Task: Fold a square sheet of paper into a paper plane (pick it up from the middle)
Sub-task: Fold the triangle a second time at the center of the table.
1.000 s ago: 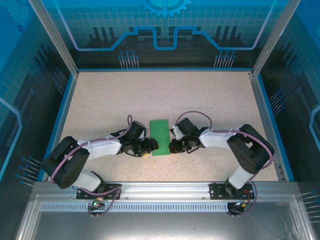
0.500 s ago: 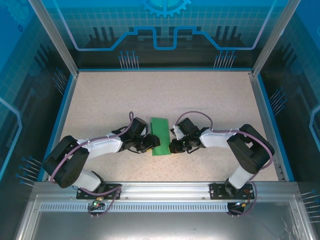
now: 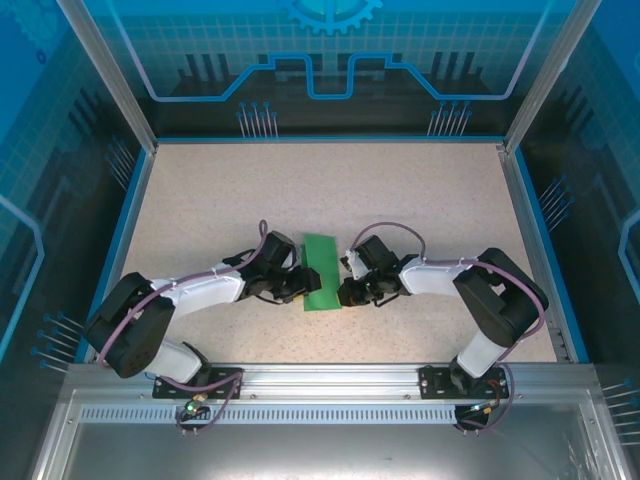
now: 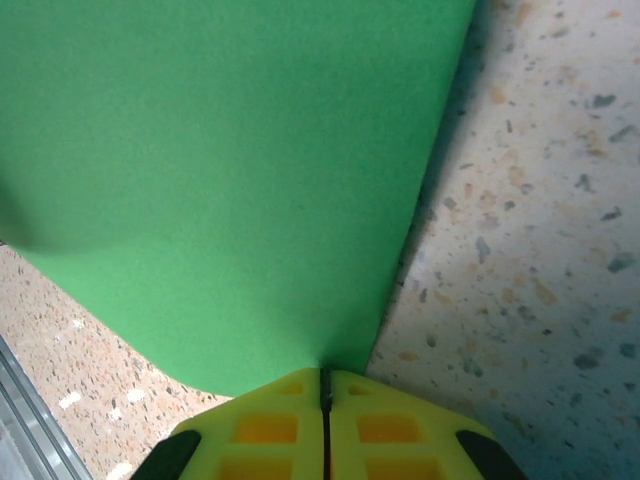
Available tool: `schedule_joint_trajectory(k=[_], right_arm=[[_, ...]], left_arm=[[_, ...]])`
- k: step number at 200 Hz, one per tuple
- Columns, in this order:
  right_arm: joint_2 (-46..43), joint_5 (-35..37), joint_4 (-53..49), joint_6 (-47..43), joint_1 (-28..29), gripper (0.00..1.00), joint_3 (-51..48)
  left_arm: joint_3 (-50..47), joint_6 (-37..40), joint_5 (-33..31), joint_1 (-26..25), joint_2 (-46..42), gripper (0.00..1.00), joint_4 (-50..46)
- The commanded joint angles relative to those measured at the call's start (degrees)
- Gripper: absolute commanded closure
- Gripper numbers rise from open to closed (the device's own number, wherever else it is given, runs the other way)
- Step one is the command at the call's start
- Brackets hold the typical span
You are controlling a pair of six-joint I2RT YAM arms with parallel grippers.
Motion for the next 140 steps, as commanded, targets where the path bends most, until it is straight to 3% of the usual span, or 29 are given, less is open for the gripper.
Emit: schedule_joint_trajectory(k=[1, 140], right_arm=[[3.01, 2.17, -1.46, 0.15, -0.11, 0.93, -2.01], [2.72, 1.94, -1.44, -0.02, -0.26, 0.93, -2.1]], left_arm=[[1.86, 1.19, 1.76, -0.4, -1.37, 0.53, -1.58], [1.94, 2.22, 2.61, -0.43, -4.57, 0.54, -6.82]])
